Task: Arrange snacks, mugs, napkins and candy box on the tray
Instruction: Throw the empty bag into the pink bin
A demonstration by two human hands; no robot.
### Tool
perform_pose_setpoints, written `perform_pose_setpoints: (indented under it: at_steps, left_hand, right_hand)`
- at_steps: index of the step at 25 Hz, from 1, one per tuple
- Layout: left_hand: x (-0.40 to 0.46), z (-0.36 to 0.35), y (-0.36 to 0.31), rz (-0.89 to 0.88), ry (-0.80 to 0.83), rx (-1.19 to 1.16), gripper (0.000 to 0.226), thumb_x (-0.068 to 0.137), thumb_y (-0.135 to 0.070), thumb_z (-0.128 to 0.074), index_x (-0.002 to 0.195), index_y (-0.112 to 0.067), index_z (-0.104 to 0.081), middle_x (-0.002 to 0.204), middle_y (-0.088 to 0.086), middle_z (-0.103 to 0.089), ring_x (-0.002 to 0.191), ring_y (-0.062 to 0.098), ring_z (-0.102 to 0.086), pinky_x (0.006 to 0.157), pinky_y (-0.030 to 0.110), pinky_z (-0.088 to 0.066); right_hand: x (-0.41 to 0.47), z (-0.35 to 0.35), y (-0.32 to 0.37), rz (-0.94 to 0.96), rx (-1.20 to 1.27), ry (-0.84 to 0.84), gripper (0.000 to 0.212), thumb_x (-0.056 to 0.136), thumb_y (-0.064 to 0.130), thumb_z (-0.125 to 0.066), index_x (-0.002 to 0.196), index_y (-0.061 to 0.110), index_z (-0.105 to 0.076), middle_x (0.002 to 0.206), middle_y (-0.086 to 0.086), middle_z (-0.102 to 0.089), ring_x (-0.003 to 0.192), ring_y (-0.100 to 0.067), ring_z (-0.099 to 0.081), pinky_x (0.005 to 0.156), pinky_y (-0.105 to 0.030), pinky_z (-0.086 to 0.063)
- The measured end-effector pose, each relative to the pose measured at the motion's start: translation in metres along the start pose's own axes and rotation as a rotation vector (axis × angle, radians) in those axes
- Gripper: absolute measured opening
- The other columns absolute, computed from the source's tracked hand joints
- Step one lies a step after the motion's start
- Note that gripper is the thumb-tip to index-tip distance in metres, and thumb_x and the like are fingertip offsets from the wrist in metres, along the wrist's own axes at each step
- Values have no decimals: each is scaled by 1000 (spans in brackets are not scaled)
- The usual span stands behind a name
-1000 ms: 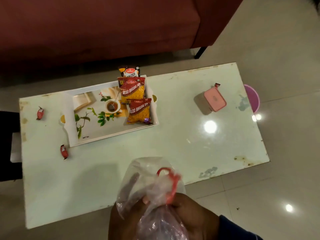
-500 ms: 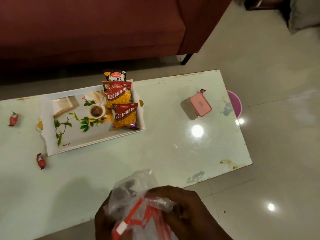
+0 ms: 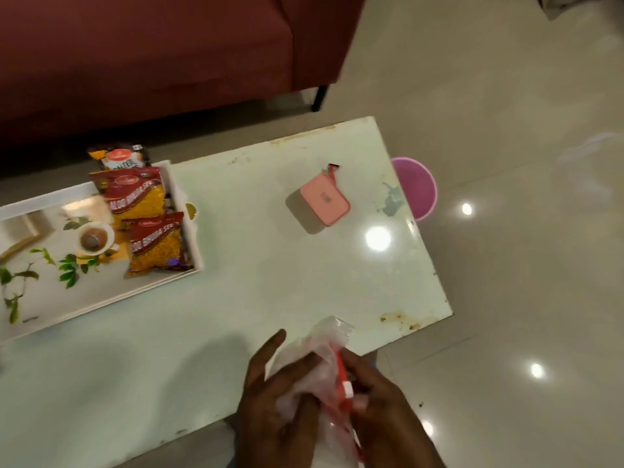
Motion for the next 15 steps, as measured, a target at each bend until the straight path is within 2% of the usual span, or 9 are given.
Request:
perform_pose_setpoints:
  at_steps: [2,3,5,7,9,10,11,13,15]
  left_hand:
    - [12,-35,-12,69,-220,-133,35,68,-16,-81,87,-45,-76,116,0,-69,101,5,-66,84,8,-48]
    - [19,-52,-23,138,-204,-186,26,62,-26,-82,86,-35,-77,106,6,-73,96,12,-68,88,20,-52]
    - [37,-90,-35,356,-117,-322,27,65,-28,-82,90,-18,-78,93,11,-76,93,26,-71,92,47,-54]
    - [53,-127,-52,440,-3,-301,8,78,-13,-76,86,-12,-78,85,13,-76,88,33,-72,87,50,-55]
    - [66,-160,-70,474,130,-307,7,83,-11,-70,84,-9,-77,78,14,-75,84,37,-71,76,43,-56]
    - [73,-175,-79,500,157,-343,9,84,-12,-67,84,-8,-76,75,13,-74,83,39,-69,72,41,-54]
    - [78,-186,-86,514,186,-377,14,83,-17,-65,85,-8,-75,75,13,-74,83,39,-66,71,40,-52]
    - [95,-201,-97,488,288,-391,35,67,-34,-68,94,-14,-77,87,11,-76,91,34,-69,76,40,-53]
    - [110,-216,-107,432,361,-293,56,57,-55,-63,108,-33,-74,108,-6,-75,103,18,-68,90,41,-52]
  right_hand:
    - [-3,27,17,-61,-132,0,14,77,37,-80,90,41,-77,93,14,-75,89,-5,-71,76,-18,-55]
    - [-11,46,23,-59,-197,80,43,58,59,-84,97,41,-74,100,13,-72,92,-1,-69,78,-16,-54]
    - [-22,93,46,-46,-344,-20,99,24,87,-73,109,37,-65,106,7,-67,97,-7,-65,81,-22,-53]
    - [-29,142,68,59,-426,-51,79,33,96,-62,96,48,-68,94,17,-68,87,0,-64,74,-17,-54]
    - [-32,167,87,344,-675,67,42,65,78,-70,103,64,-62,111,25,-64,94,4,-65,82,-17,-55]
    - [-22,185,95,472,-873,108,42,76,57,-74,115,64,-59,121,26,-57,100,3,-64,83,-17,-55]
    - [-7,200,99,605,-910,-12,48,80,36,-78,121,55,-61,123,23,-55,100,-1,-64,79,-18,-55]
    - [10,223,98,752,-772,-170,47,77,7,-80,113,38,-73,112,17,-61,94,-5,-68,70,-23,-58]
    - [39,240,110,792,-644,-269,38,80,1,-76,101,33,-75,103,16,-69,92,-6,-70,68,-24,-59]
Point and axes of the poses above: each hand's wrist, its own x-axis towards the middle knuckle, its own z-axis out of the back of the hand, y = z × x, the point moved 1 cm from there along x, towards the middle knuckle
